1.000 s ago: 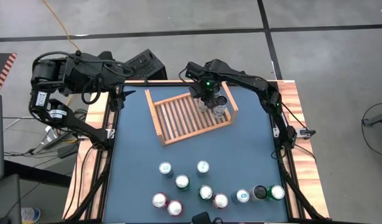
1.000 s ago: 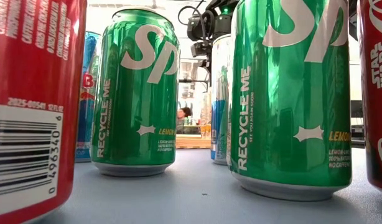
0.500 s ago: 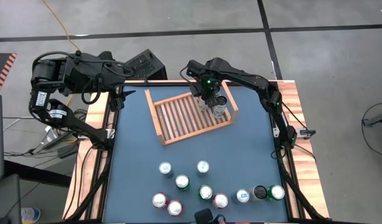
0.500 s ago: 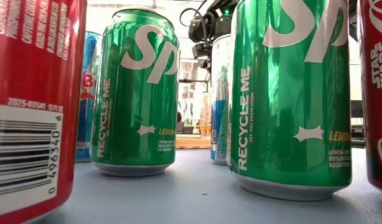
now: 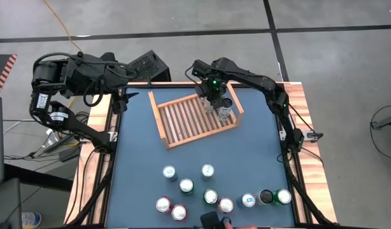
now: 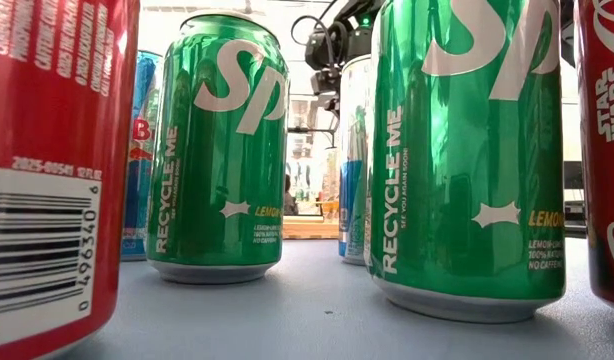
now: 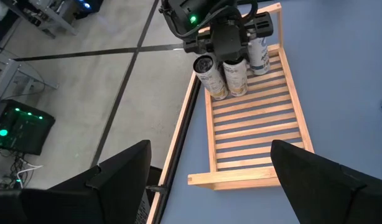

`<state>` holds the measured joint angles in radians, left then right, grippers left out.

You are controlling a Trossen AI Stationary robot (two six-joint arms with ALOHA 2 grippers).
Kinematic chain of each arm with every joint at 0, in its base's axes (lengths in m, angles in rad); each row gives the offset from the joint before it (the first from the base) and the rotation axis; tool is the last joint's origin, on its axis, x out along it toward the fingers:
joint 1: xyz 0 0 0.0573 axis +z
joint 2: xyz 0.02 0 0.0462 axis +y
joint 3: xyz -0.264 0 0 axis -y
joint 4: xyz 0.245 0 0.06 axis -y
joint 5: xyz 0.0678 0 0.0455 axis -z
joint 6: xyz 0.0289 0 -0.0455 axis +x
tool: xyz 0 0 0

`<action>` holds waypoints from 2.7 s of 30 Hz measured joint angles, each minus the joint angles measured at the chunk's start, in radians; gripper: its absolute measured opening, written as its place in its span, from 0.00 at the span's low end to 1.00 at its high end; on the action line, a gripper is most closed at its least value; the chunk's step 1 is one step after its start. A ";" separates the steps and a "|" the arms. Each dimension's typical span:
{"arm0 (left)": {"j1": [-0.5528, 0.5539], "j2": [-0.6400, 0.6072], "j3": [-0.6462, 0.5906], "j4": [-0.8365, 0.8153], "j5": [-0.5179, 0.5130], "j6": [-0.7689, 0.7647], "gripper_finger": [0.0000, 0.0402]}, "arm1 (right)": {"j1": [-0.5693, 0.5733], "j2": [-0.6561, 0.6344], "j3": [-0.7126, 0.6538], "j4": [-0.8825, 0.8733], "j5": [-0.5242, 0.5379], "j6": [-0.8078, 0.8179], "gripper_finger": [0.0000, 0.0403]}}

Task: Place canned beverage on shelf
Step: Put the white-yellow soda can on the shelf aligned with the other white-yellow soda can, then put the white-yellow soda can on the shelf aligned with the other white-yellow soda cans

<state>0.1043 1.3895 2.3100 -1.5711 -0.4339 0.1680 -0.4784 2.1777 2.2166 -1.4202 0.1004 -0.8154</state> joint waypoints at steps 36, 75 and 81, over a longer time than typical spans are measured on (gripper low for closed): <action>0.000 0.000 0.000 0.000 0.001 0.026 0.79 | 0.019 -0.014 0.137 -0.060 0.069 0.111 0.56; 0.000 0.000 -0.073 0.000 0.134 0.008 0.79 | 0.640 -0.232 0.104 -0.147 -0.182 0.918 0.23; 0.000 0.000 -0.117 0.000 0.226 0.014 0.79 | 0.868 -0.263 0.098 -0.151 -0.094 1.339 0.23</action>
<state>0.1043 1.3895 2.1926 -1.5709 -0.2082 0.1818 0.3898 1.9144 2.3150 -1.5709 0.0059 0.5234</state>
